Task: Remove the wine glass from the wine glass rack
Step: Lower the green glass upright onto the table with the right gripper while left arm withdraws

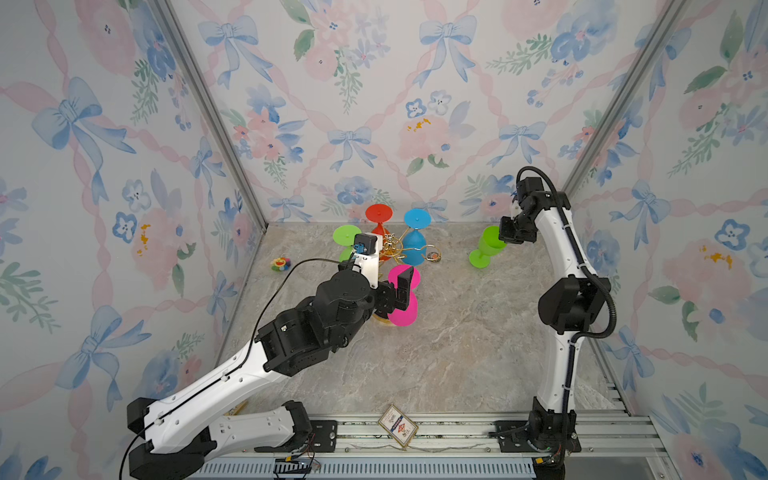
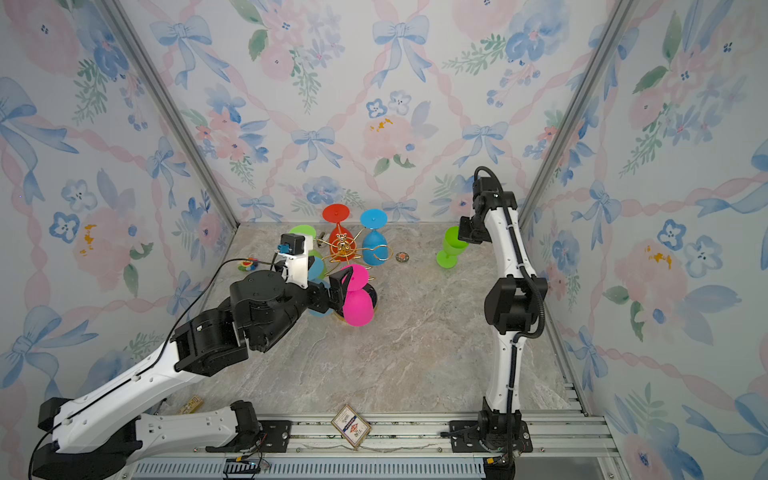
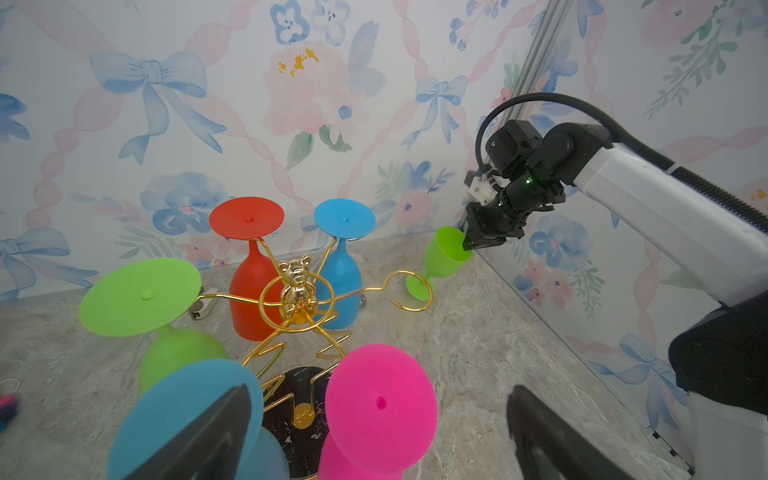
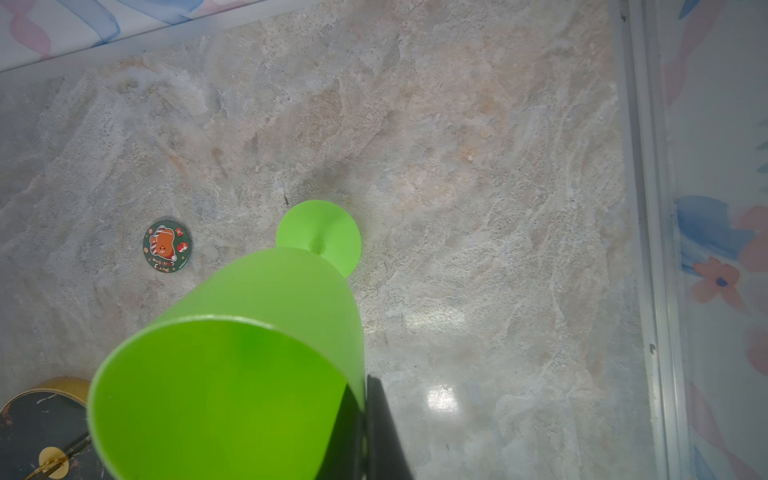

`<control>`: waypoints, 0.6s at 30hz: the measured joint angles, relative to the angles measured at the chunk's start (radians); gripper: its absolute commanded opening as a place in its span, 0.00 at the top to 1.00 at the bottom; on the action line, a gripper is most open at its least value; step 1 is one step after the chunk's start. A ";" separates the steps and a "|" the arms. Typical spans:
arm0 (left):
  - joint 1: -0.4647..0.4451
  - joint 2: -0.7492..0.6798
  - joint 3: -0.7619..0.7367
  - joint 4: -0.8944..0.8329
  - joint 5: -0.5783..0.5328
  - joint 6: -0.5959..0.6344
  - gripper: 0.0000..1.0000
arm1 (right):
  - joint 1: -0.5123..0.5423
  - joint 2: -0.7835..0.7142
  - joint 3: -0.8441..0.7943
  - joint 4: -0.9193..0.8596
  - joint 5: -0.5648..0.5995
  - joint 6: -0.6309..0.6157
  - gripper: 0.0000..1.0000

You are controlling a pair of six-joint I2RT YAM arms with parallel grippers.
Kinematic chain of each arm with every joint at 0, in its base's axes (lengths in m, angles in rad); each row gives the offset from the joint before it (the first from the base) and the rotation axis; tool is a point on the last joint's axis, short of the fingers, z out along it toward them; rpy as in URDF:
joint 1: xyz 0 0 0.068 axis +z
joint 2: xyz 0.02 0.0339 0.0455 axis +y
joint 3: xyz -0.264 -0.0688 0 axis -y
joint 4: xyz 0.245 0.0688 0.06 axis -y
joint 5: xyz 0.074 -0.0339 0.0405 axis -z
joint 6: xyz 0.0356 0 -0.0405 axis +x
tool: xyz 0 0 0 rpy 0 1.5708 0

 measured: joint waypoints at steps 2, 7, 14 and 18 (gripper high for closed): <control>0.000 0.000 0.004 -0.004 0.008 -0.003 0.02 | -0.001 0.003 0.003 -0.005 -0.005 0.000 1.00; 0.000 0.000 0.014 -0.006 0.010 -0.003 0.02 | -0.001 0.029 0.010 -0.019 -0.017 0.000 1.00; 0.000 0.000 0.016 -0.006 0.014 -0.003 0.02 | -0.001 0.046 0.013 -0.018 -0.025 0.003 1.00; 0.000 0.000 0.016 -0.006 0.014 -0.003 0.02 | -0.001 0.046 0.013 -0.018 -0.028 0.004 0.91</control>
